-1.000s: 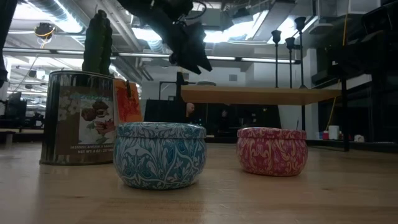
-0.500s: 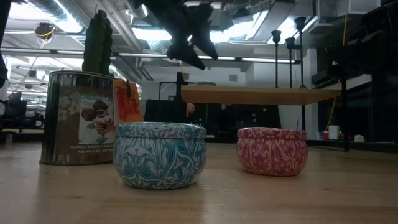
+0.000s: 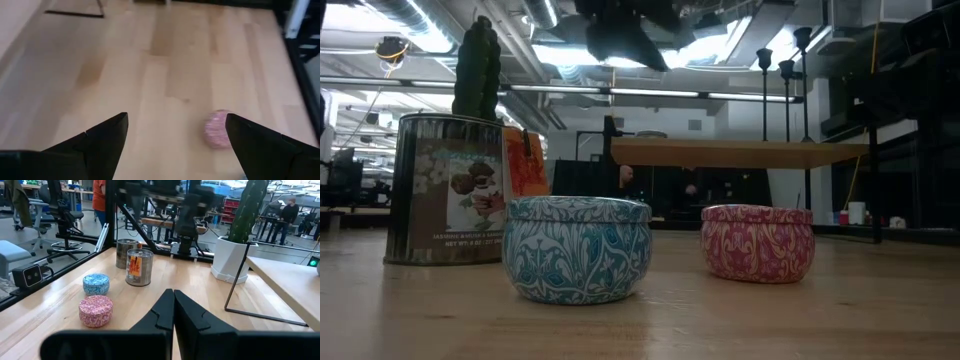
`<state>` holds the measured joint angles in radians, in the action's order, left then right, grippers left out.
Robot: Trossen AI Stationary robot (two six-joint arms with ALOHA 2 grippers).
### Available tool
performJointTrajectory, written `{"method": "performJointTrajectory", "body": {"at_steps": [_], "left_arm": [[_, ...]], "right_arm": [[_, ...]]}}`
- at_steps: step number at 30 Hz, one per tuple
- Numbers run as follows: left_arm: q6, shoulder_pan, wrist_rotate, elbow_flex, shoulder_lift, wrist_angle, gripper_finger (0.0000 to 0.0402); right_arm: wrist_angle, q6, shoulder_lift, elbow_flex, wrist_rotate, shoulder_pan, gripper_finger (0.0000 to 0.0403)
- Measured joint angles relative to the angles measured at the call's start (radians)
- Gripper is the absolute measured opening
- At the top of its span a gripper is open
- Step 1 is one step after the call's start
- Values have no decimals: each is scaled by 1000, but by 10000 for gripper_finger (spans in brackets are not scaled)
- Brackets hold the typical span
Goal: Pick & Place candle stick holders
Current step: Put the pink scented candle on the shelf
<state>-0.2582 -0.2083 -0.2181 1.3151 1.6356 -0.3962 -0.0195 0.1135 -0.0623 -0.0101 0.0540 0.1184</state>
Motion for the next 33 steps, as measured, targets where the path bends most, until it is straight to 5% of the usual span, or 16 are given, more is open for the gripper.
{"method": "performJointTrajectory", "body": {"at_steps": [10, 16, 33], "left_arm": [[9, -92, -103, 0, 98, 60, 332], [-121, -69, -48, 0, 182, 182, 332], [-27, -68, -33, 0, 295, 245, 332]], "right_arm": [[0, 0, 0, 0, 0, 0, 11], [0, 0, 0, 0, 0, 0, 11], [0, 0, 0, 0, 0, 0, 11]]}}
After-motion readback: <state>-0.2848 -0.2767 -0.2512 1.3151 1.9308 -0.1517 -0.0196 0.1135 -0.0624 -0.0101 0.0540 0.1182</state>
